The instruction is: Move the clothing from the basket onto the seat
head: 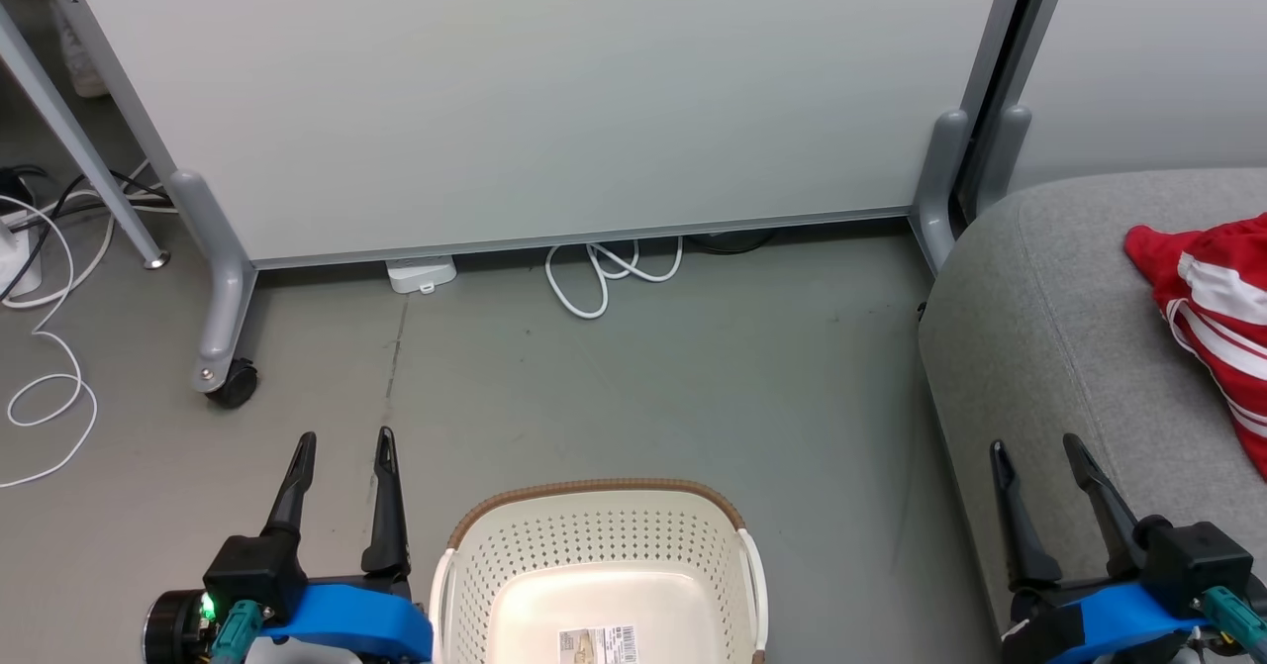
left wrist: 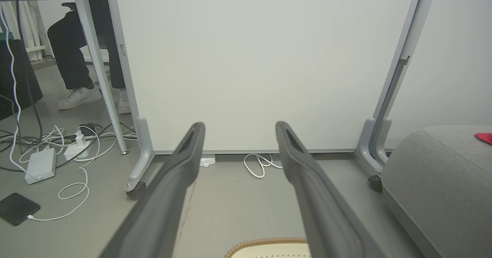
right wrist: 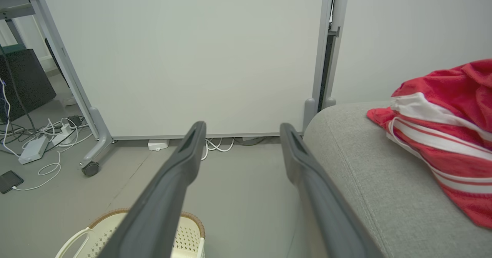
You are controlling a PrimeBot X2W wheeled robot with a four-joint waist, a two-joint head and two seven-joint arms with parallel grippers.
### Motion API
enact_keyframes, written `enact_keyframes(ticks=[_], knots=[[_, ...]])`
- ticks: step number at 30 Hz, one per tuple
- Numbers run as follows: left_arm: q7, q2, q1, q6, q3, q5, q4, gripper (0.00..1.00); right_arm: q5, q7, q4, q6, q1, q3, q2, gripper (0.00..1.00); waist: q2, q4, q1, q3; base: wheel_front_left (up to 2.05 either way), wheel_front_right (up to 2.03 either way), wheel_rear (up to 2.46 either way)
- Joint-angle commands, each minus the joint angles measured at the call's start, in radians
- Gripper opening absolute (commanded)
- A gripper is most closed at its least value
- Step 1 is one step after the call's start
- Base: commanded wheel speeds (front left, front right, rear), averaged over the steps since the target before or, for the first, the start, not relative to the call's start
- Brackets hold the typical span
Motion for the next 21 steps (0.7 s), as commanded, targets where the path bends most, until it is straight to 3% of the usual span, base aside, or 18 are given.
enact_keyframes(ticks=[1, 11, 12, 17, 21], knots=[[-0.003, -0.001, 0.004, -0.003, 0.006, 0.004, 0.002, 1.0, -0.003, 0.0, 0.003, 0.0, 0.016, -0.001, 0.005, 1.0, -0.0001, 0.001, 0.0, 0.0, 0.0, 0.0, 0.0], [-0.003, -0.003, 0.003, -0.008, 0.002, -0.002, -0.005, 1.0, -0.01, 0.0, 0.005, 0.0, 0.015, 0.004, 0.004, 1.0, -0.0001, 0.006, 0.0, -0.002, 0.0, 0.0, 0.0], [-0.003, -0.003, 0.003, -0.008, 0.001, -0.003, -0.006, 0.0, -0.011, 0.0, 0.004, 0.0, 0.016, 0.005, 0.005, 0.0, -0.0001, 0.006, 0.0, -0.002, 0.0, 0.0, 0.0], [0.007, -0.003, 0.028, -0.003, 0.001, 0.0, 0.039, 0.0, 0.0, 0.001, 0.046, 0.0, 0.017, 0.006, 0.007, 0.0, -0.0001, 0.006, 0.0001, -0.002, 0.0, 0.0, 0.0], [0.035, -0.003, 0.014, -0.006, 0.017, -0.079, 0.044, 0.0, 0.08, 0.027, 0.049, 0.0, 0.006, -0.005, 0.01, 0.0, -0.0001, 0.005, 0.0001, -0.003, 0.0, 0.0, 0.0]])
